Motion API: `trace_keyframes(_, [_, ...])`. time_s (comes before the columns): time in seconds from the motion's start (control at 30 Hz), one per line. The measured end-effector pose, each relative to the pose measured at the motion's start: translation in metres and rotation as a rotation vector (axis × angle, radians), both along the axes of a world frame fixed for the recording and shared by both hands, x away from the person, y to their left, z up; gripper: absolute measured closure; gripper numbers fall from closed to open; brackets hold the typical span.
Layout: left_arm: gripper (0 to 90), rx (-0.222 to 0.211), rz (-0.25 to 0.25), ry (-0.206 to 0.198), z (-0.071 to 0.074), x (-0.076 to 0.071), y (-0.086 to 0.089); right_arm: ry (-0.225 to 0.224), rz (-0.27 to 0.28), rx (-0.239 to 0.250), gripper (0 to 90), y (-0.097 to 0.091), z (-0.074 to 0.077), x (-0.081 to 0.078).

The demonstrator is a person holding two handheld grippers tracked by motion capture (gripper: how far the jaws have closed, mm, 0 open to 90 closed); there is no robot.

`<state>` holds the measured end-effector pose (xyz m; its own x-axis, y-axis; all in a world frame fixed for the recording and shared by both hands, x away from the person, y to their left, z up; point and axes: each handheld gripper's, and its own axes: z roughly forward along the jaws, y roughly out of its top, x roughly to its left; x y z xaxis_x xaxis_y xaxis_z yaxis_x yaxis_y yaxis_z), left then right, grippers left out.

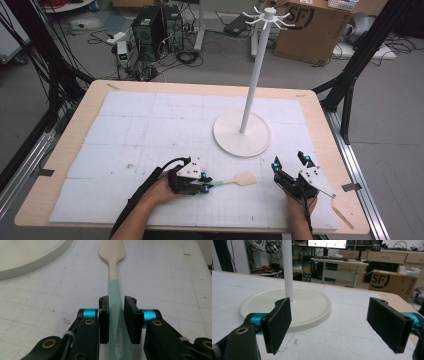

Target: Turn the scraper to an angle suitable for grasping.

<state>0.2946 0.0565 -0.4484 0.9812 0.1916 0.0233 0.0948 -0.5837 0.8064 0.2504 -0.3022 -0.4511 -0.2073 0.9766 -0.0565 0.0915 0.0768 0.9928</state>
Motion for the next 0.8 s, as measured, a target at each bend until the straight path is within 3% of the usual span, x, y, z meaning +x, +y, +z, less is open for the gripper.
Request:
trace_keyframes(0.13, [74.0,0.002,0.002,-0.005,0.000,0.000,0.000,0.000,0.000,0.001,19.4,0.000,0.000,0.000])
trace_keyframes(0.17, [64.7,0.001,-0.001,-0.006,0.000,0.000,0.001,0.000,0.000,0.001,19.4,0.000,0.000,0.000])
trace_keyframes(0.2, [64.7,-0.011,-0.007,0.006,0.000,0.000,0.001,0.000,0.000,0.001,19.4,0.000,0.000,0.000])
trace_keyframes(0.23, [53.9,-0.019,-0.004,0.016,0.000,0.001,0.002,0.000,0.000,0.001,19.4,0.000,0.000,0.000])
trace_keyframes(0.3, [50.9,-0.023,0.009,0.019,0.000,0.001,0.003,0.000,0.000,0.000,19.4,0.000,0.000,0.000])
trace_keyframes(0.33, [42.3,-0.023,0.024,0.022,0.000,0.002,0.004,-0.001,0.000,0.002,19.4,0.000,0.000,0.000])
trace_keyframes(0.43, [37.5,-0.051,0.075,0.032,0.001,0.002,0.009,-0.001,0.000,0.002,19.4,0.000,0.000,0.000])
trace_keyframes(0.53, [34.8,-0.081,0.128,0.016,0.002,0.000,0.017,-0.001,0.002,0.000,19.4,0.000,0.000,0.000])
trace_keyframes(0.63, [35.0,-0.117,0.204,-0.056,0.003,-0.005,0.031,-0.002,0.002,0.000,19.4,0.000,0.000,0.000])
trace_keyframes(0.8, [36.5,-0.190,0.324,-0.106,0.007,-0.012,0.056,-0.003,0.001,-0.002,19.4,0.000,0.000,0.000])
